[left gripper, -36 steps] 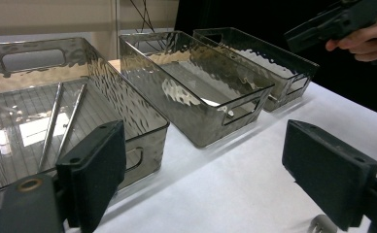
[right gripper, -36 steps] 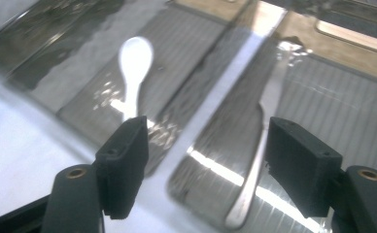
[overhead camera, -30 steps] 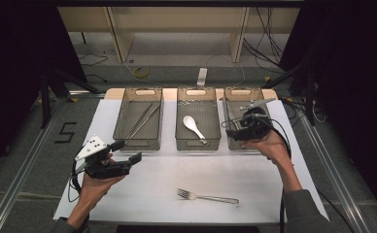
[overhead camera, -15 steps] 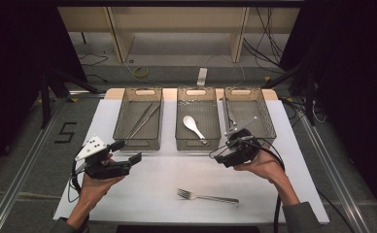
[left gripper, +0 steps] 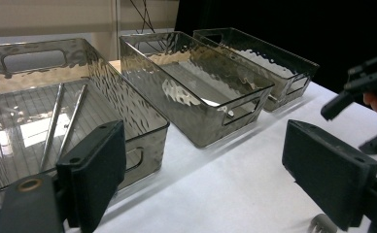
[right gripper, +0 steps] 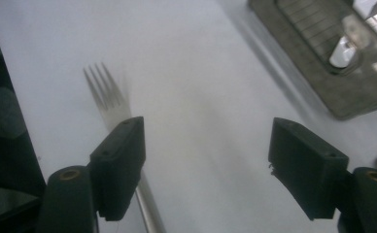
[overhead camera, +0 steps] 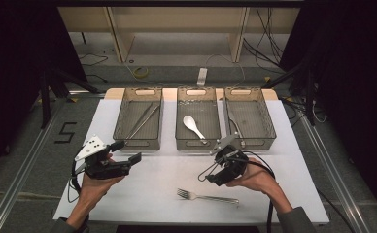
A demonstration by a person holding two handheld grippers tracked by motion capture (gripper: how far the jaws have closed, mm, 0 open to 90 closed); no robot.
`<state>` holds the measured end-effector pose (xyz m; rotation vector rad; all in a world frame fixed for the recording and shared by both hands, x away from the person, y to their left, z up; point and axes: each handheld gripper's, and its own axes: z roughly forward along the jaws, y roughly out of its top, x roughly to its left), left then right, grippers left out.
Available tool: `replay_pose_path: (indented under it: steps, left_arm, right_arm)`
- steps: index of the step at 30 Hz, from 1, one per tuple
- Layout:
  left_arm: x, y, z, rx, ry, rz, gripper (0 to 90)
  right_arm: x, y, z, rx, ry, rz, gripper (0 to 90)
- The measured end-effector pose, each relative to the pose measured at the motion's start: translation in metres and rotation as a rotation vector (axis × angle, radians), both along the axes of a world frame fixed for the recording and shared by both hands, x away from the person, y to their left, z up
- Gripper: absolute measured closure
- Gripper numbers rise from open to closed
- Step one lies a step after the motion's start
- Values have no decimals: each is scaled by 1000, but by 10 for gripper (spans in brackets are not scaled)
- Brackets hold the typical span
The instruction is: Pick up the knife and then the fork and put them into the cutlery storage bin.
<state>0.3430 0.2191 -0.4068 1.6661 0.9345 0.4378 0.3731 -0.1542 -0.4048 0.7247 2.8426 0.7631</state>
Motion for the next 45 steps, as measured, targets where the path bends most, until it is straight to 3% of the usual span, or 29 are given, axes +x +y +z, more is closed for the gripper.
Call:
replay_pose_path:
  steps: [8,11,14,30,36,40,45]
  left_arm:
    - [0,0,0,1,-1,0,156]
    - [0,0,0,0,-1,-1,157]
    - [0,0,0,1,-2,-2,157]
    - [0,0,0,1,-2,-3,157]
    - [0,0,0,5,-2,-4,157]
    - [0,0,0,1,-1,-3,157]
    - [0,0,0,5,-1,-5,157]
  right_arm:
    - [-12,13,-15,-95,49,64,430]
    - [-17,15,-19,-96,72,54,467]
    - [-19,15,-25,-119,65,94,490]
    - [-26,21,-47,-185,132,127,651]
    - [-27,23,-50,-208,147,109,686]
    - [-27,24,-51,-222,137,142,708]
    - [-27,24,-54,-223,117,136,745]
